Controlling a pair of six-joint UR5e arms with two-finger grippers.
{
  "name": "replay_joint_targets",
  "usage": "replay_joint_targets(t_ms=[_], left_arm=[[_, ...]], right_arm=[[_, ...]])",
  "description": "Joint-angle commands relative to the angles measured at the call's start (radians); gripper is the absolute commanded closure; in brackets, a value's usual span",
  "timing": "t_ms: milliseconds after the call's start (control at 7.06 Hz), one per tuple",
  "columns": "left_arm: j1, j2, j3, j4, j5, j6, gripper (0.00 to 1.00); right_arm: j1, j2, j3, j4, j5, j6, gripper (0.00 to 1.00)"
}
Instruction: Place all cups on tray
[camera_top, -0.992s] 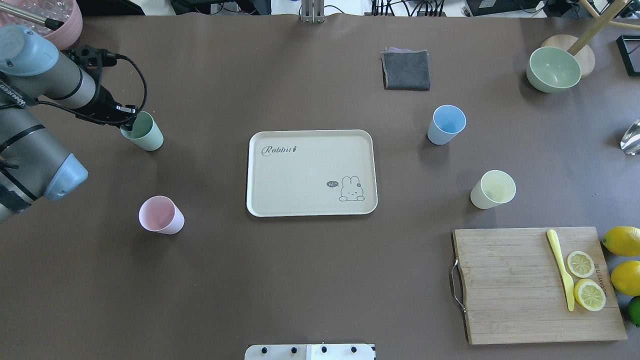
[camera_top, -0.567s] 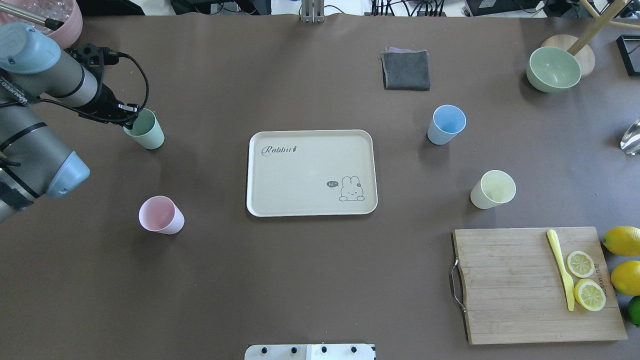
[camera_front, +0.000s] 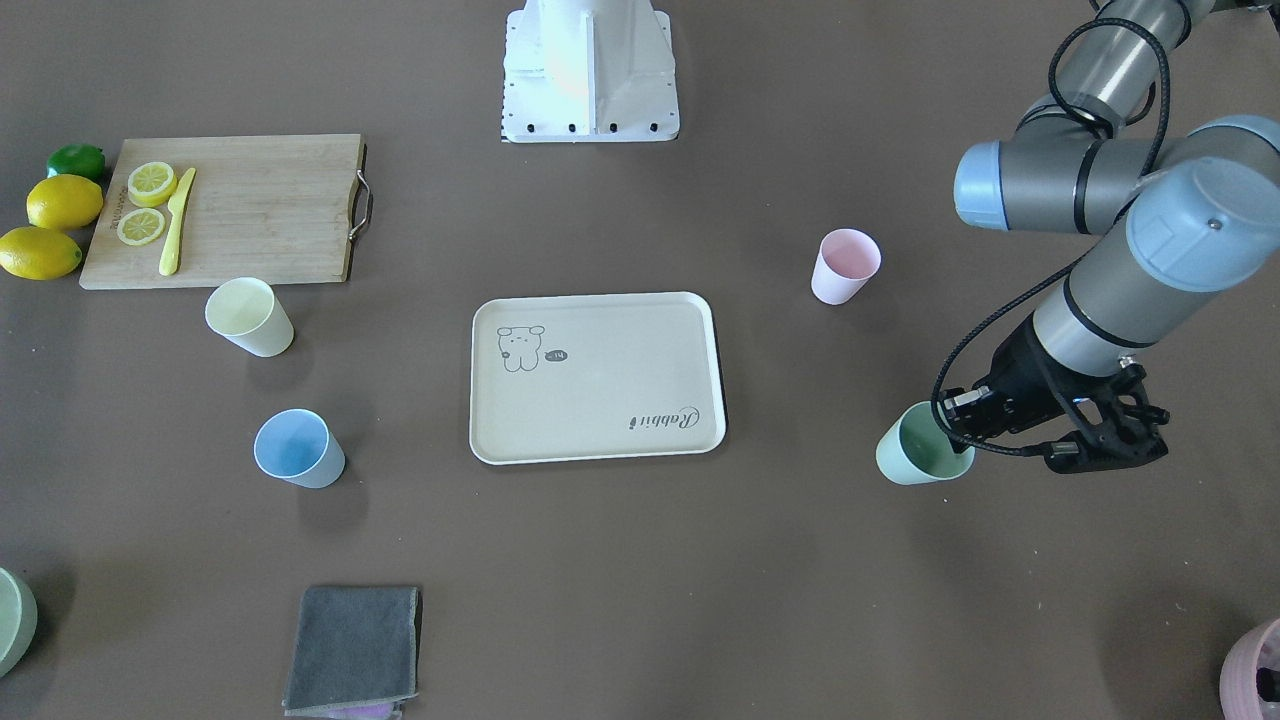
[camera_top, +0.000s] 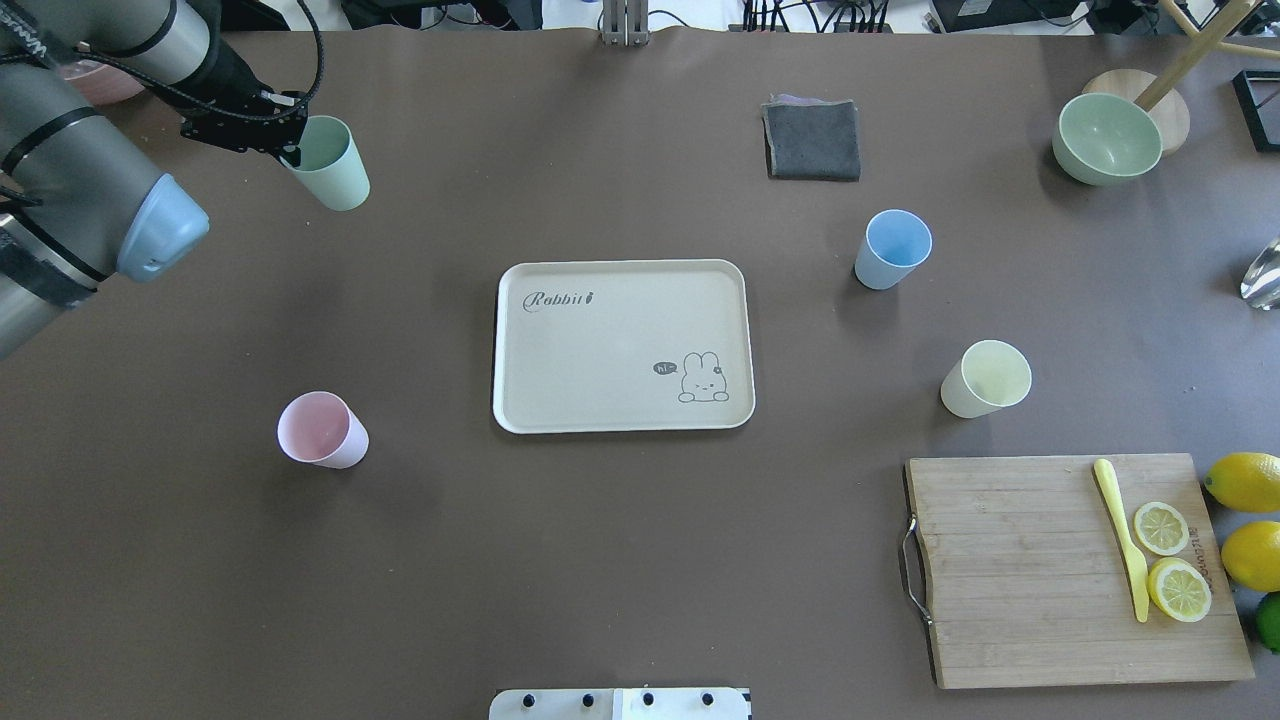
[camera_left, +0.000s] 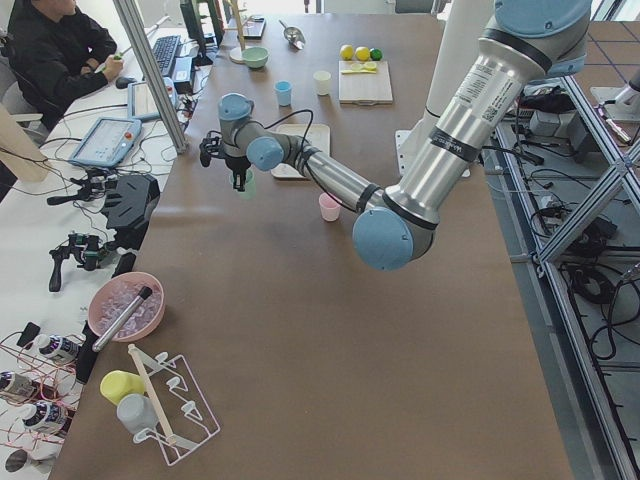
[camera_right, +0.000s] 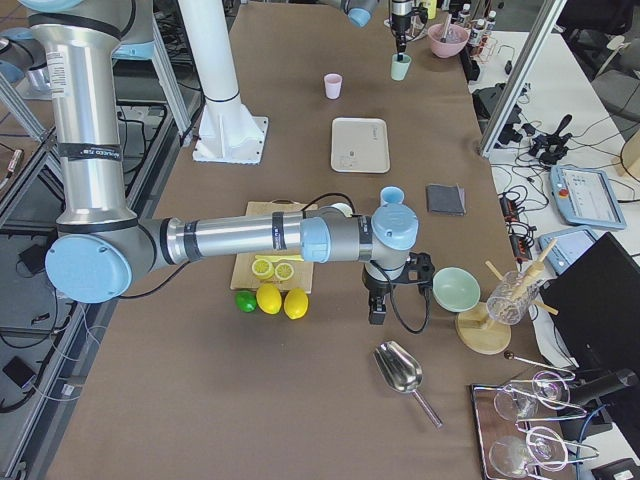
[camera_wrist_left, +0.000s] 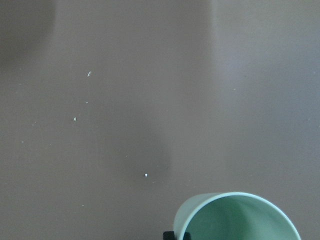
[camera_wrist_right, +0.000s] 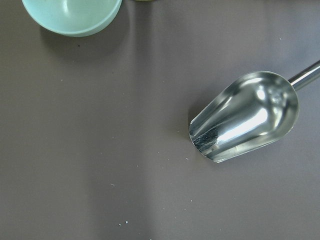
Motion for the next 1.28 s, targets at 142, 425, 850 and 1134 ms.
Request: replay_joint_targets(t_ms=[142,425,850,1134], left_arm=[[0.132,-0.100,-0.009,0.006,0.074,-0.268,1.00],[0.268,-0.121,-0.018,0.007,0.179,-0.353,1.00],[0.342,-0.120,-0.011,0.007,0.257,-0.380,1.00],[0.349,-0.120,-0.009,0.006,0.263,-0.378,1.00]], right_arm=[[0.000,0.006,0.001,0.000,0.001,0.001,0.00],[0.000,0.009,0.000,0.000,-0.002,0.003,0.00],[-0.002,0.007,0.003,0.000,0.002,0.004,0.00],[0.000,0.007,0.003,0.000,0.002,0.004,0.00]])
